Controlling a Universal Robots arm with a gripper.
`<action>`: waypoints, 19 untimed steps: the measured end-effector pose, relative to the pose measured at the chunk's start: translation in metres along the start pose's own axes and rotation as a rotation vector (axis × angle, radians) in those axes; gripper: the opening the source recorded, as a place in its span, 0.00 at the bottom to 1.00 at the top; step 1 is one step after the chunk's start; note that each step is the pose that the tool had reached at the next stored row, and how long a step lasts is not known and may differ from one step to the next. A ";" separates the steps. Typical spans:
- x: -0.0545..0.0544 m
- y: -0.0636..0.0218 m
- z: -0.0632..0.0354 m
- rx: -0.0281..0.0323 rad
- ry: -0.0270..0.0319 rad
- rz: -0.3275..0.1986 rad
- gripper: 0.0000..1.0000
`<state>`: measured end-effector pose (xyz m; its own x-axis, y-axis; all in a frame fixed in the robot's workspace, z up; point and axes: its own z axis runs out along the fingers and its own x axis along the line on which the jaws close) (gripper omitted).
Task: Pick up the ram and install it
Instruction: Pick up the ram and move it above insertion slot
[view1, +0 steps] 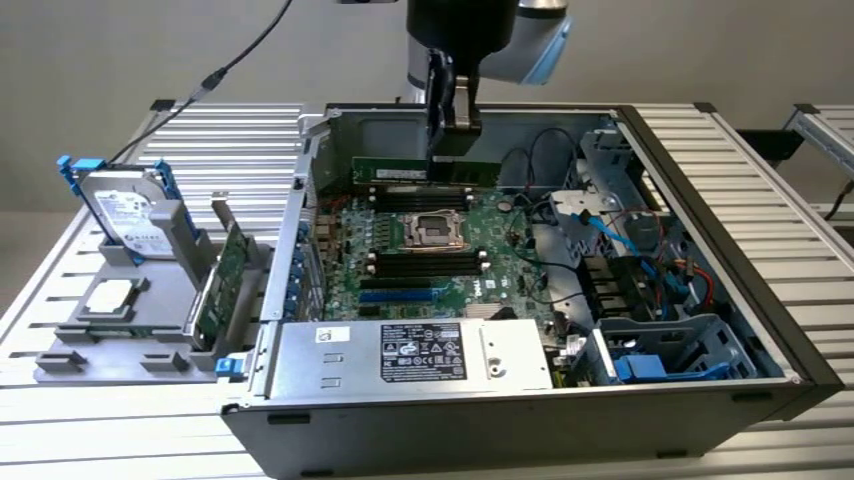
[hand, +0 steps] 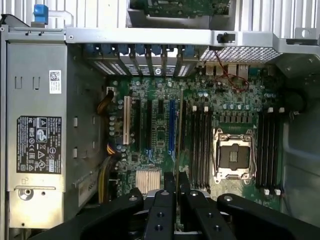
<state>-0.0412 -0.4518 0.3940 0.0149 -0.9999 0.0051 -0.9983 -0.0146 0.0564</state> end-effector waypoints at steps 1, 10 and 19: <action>-0.004 -0.0020 0.0018 0.0000 -0.0001 0.000 0.14; -0.041 -0.0067 0.0162 0.0003 0.0001 0.000 0.14; -0.055 -0.0090 0.0230 0.0053 0.0011 -0.019 0.14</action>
<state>-0.0343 -0.3968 0.3703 0.0338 -0.9994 0.0052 -0.9981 -0.0335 0.0513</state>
